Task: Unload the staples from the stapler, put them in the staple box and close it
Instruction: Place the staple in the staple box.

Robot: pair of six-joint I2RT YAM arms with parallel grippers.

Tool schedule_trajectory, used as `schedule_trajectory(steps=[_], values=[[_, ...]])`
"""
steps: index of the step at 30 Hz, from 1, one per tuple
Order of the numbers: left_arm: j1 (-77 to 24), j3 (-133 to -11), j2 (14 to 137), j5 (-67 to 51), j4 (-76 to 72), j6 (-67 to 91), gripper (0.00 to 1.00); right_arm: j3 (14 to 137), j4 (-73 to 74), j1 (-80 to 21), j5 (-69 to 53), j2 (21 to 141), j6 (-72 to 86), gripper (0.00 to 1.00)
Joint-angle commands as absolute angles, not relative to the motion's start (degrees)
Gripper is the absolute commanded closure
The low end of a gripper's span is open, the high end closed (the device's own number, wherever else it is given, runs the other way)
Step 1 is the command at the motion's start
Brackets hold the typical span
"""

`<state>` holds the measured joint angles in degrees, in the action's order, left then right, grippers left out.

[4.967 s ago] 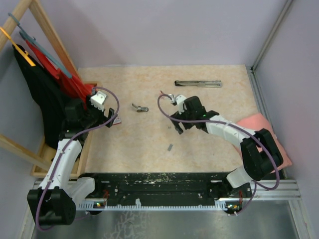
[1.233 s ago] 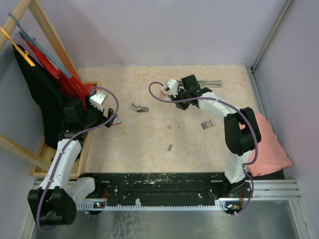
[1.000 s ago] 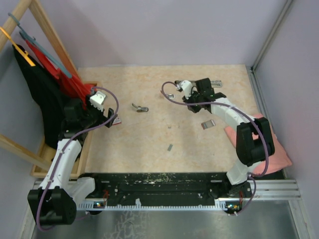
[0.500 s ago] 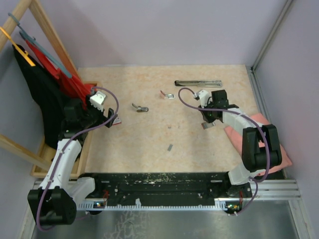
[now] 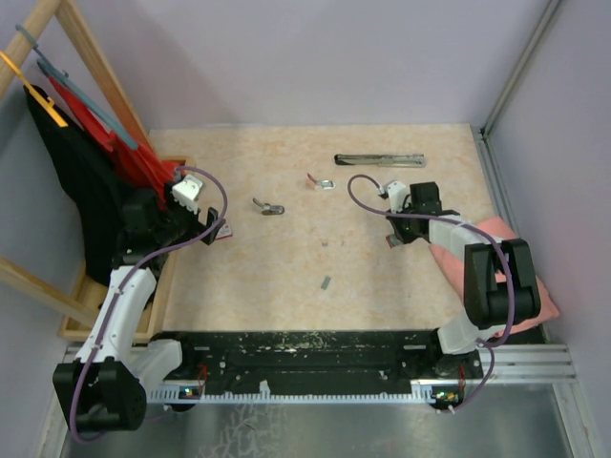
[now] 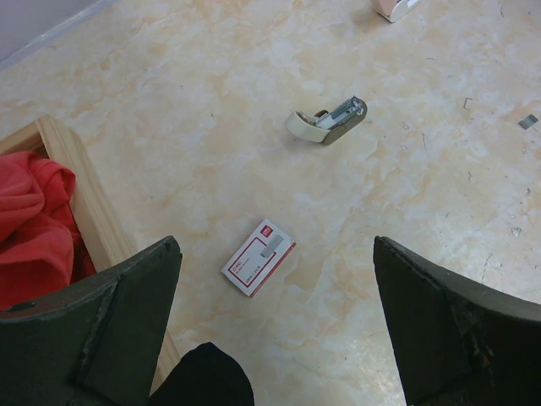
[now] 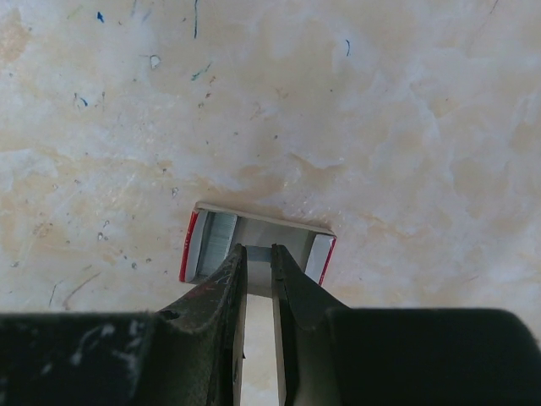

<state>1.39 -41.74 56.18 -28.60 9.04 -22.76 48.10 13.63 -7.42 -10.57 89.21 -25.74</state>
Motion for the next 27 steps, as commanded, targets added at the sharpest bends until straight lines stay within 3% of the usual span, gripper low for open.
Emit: schedule_trajectory(steps=[1,27], values=[[1.9,-42.5,56.4,-29.7,8.7,-22.7,0.01,48.1,10.0,-6.8,-10.1,87.0,-25.0,0.84],[2.2,-42.4,56.2,-29.8,8.7,-22.6,0.01,48.8,8.9,-6.6,-13.4,89.2,-23.2,0.83]])
